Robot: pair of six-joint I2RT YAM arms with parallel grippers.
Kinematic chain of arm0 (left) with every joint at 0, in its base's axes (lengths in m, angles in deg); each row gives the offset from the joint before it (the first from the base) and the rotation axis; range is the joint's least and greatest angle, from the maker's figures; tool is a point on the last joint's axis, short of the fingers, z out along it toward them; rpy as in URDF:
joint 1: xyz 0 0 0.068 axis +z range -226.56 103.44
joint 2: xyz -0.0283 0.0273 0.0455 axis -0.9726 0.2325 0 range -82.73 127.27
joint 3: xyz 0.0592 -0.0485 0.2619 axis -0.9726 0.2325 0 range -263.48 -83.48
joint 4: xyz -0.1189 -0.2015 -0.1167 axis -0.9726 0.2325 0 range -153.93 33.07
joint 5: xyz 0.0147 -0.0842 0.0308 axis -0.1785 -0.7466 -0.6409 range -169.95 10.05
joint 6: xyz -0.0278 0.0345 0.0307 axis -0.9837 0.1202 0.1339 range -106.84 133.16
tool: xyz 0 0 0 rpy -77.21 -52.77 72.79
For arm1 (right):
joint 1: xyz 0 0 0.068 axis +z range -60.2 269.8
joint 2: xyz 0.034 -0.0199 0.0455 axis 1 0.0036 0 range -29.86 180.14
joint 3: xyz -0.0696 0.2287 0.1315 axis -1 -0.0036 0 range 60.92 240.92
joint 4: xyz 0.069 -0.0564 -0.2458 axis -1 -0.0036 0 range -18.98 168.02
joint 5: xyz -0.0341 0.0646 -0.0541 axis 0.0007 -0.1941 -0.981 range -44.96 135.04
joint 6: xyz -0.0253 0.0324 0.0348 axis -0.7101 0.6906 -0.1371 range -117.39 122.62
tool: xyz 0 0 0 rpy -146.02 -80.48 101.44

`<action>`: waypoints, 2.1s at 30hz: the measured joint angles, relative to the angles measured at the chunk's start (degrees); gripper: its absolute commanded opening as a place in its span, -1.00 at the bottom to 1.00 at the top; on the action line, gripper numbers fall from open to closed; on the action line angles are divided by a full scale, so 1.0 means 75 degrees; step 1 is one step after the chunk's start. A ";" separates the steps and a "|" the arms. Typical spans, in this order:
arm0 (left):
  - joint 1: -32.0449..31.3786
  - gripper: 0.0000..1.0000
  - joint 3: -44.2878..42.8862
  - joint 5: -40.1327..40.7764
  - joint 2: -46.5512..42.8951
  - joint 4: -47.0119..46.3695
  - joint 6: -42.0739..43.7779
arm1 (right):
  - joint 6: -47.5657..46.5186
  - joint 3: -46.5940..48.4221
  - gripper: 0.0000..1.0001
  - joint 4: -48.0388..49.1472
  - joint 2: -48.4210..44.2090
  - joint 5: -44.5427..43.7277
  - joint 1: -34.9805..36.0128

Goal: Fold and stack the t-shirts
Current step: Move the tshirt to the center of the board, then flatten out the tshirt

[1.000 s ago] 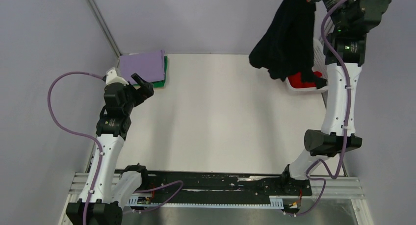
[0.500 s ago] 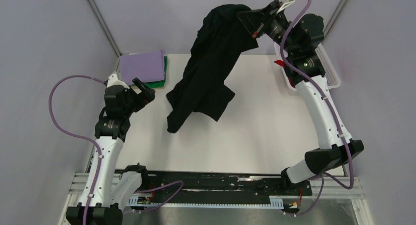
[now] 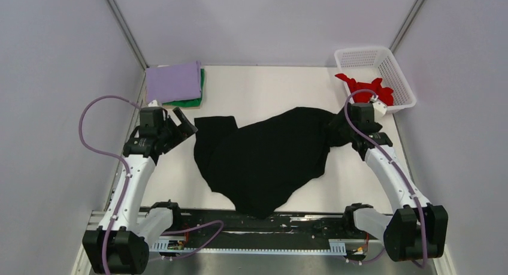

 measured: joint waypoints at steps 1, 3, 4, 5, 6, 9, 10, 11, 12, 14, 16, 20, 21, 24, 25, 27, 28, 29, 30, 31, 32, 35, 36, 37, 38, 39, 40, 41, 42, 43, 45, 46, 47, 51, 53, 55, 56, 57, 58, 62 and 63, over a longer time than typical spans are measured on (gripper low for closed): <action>0.0000 1.00 0.0108 -0.0038 0.0160 0.0102 -0.0006 | -0.0026 -0.0029 1.00 -0.0201 -0.0093 -0.0221 -0.0096; 0.0000 1.00 0.0294 -0.0090 0.0408 0.0219 -0.0012 | -0.0178 -0.0017 1.00 -0.0341 -0.0332 -0.0495 -0.0119; 0.0000 1.00 0.0434 -0.0149 0.0577 0.0233 -0.0017 | -0.0309 0.0029 1.00 -0.0335 -0.0411 -0.0525 -0.0105; 0.0000 1.00 0.0527 -0.0192 0.0717 0.0230 -0.0032 | -0.0425 0.0114 1.00 -0.0312 -0.0437 -0.0484 -0.0102; 0.0000 1.00 0.0618 -0.0233 0.0880 0.0207 -0.0050 | -0.0545 0.0227 1.00 -0.0236 -0.0411 -0.0370 -0.0099; 0.0000 1.00 0.0726 -0.0382 0.1574 0.0023 -0.0131 | -0.0903 0.0510 1.00 0.0291 -0.0009 0.0501 -0.0105; 0.0000 1.00 0.0726 -0.0449 0.1900 -0.0134 -0.0146 | -0.1003 0.0597 1.00 0.0478 0.0198 0.0813 -0.0099; 0.0000 1.00 0.0726 -0.0498 0.2180 -0.0262 -0.0152 | -0.1128 0.0749 1.00 0.0647 0.0542 0.1189 -0.0099; 0.0000 1.00 0.0720 -0.0568 0.2503 -0.0379 -0.0152 | -0.1224 0.0930 1.00 0.0746 0.0886 0.1483 -0.0096; -0.0003 1.00 0.0697 -0.0638 0.3104 -0.0542 -0.0152 | -0.1448 0.1419 1.00 0.0968 0.1781 0.2055 -0.0067; -0.0023 0.96 0.0650 -0.0653 0.3605 -0.0644 -0.0149 | -0.1682 0.1944 1.00 0.1122 0.2658 0.2460 -0.0038; -0.0219 0.83 0.0335 -0.0627 0.4386 -0.0708 -0.0163 | -0.2224 0.3147 0.99 0.1102 0.4313 0.2643 0.0117; -0.0344 0.80 0.0172 -0.0603 0.4564 -0.0804 -0.0154 | -0.2361 0.3433 0.98 0.1102 0.4680 0.2632 0.0166; -0.0775 0.54 -0.0303 -0.0557 0.5080 -0.0810 -0.0157 | -0.2873 0.4214 0.94 0.1043 0.5639 0.2565 0.0373; -0.0933 0.44 -0.0458 -0.0530 0.5240 -0.0807 -0.0149 | -0.3080 0.4418 0.93 0.1046 0.5916 0.2559 0.0460; -0.1198 0.13 -0.0720 -0.0513 0.5528 -0.0819 -0.0143 | -0.3465 0.4686 0.93 0.1046 0.6373 0.2503 0.0650; -0.1282 -0.10 -0.0819 -0.0527 0.5645 -0.0810 -0.0181 | -0.3640 0.4768 0.93 0.1043 0.6569 0.2428 0.0737; -0.1367 -0.22 -0.0906 -0.0545 0.5770 -0.0845 -0.0178 | -0.3794 0.4826 0.93 0.1026 0.6741 0.2358 0.0810; -0.1428 -0.47 -0.1014 -0.0571 0.5907 -0.0839 -0.0157 | -0.3937 0.4858 0.92 0.1014 0.6907 0.2270 0.0877; -0.1480 -0.60 -0.1096 -0.0629 0.6018 -0.0842 -0.0198 | -0.4025 0.4873 0.91 0.0991 0.7015 0.2212 0.0938; -0.1530 -0.88 -0.1157 -0.0638 0.6091 -0.0851 -0.0227 | -0.4106 0.4876 0.89 0.0985 0.7090 0.2136 0.0985; -0.1702 -1.00 -0.1294 -0.0606 0.6239 -0.0871 -0.0236 | -0.4261 0.4873 0.80 0.0886 0.7184 0.2002 0.1003; -0.1749 -1.00 -0.1300 -0.0574 0.6239 -0.0883 -0.0216 | -0.4278 0.4873 0.73 0.0886 0.7175 0.1973 0.0988; -0.1789 -1.00 -0.1300 -0.0530 0.6234 -0.0892 -0.0213 | -0.4290 0.4870 0.66 0.0892 0.7175 0.1953 0.0973; -0.1816 -1.00 -0.1300 -0.0469 0.6210 -0.0889 -0.0210 | -0.4287 0.4835 0.57 0.0906 0.7175 0.1947 0.0968; -0.1842 -1.00 -0.1297 -0.0399 0.6190 -0.0883 -0.0207 | -0.4313 0.4765 0.49 0.0947 0.7175 0.1932 0.0962; -0.1851 -1.00 -0.1297 -0.0326 0.6167 -0.0877 -0.0198 | -0.4316 0.4718 0.42 0.1005 0.7160 0.1953 0.0959; -0.1859 -1.00 -0.1294 -0.0216 0.6143 -0.0863 -0.0172 | -0.4319 0.4701 0.34 0.1020 0.7146 0.1967 0.0956; -0.1862 -1.00 -0.1291 -0.0061 0.6102 -0.0833 -0.0122 | -0.4316 0.4695 0.19 0.1020 0.7146 0.1970 0.0950; -0.1874 -1.00 -0.1291 0.0073 0.6059 -0.0801 -0.0082 | -0.4299 0.4695 -0.04 0.1020 0.7146 0.1964 0.0941; -0.1877 -1.00 -0.1291 0.0309 0.5948 -0.0749 -0.0003 | -0.4214 0.4677 -0.55 0.1020 0.7134 0.1970 0.0933; -0.1874 -1.00 -0.1297 0.0425 0.5872 -0.0717 0.0038 | -0.4202 0.4648 -0.74 0.1026 0.7117 0.1976 0.0924; -0.1874 -1.00 -0.1311 0.0498 0.5802 -0.0691 0.0064 | -0.4071 0.4593 -0.87 0.1014 0.7076 0.2011 0.0912; -0.1874 -1.00 -0.1606 0.0755 0.5473 -0.0548 0.0204 | -0.3675 0.4348 -1.00 0.0845 0.6793 0.2046 0.0901; -0.1877 -1.00 -0.1827 0.0828 0.5266 -0.0516 0.0283 | -0.3567 0.4258 -1.00 0.0711 0.6519 0.1999 0.0901; -0.1877 -1.00 -0.2110 0.0898 0.4943 -0.0493 0.0414 | -0.3520 0.4173 -1.00 0.0629 0.6027 0.1830 0.0927; -0.1877 -1.00 -0.2259 0.0924 0.4712 -0.0490 0.0493 | -0.3509 0.4138 -1.00 0.0627 0.5703 0.1749 0.0933; -0.1877 -1.00 -0.2398 0.0938 0.4476 -0.0498 0.0571 | -0.3509 0.4083 -1.00 0.0644 0.5342 0.1702 0.0941; -0.1877 -1.00 -0.2538 0.0933 0.4199 -0.0519 0.0705 | -0.3526 0.4054 -1.00 0.0627 0.4896 0.1687 0.0947; -0.1883 -1.00 -0.2984 0.0819 0.2681 -0.0635 0.1279 | -0.3713 0.3899 -0.99 0.0769 0.2771 0.1903 0.1005; -0.1883 -1.00 -0.3104 0.0761 0.2200 -0.0694 0.1411 | -0.3759 0.3856 -0.99 0.0833 0.2098 0.2060 0.1029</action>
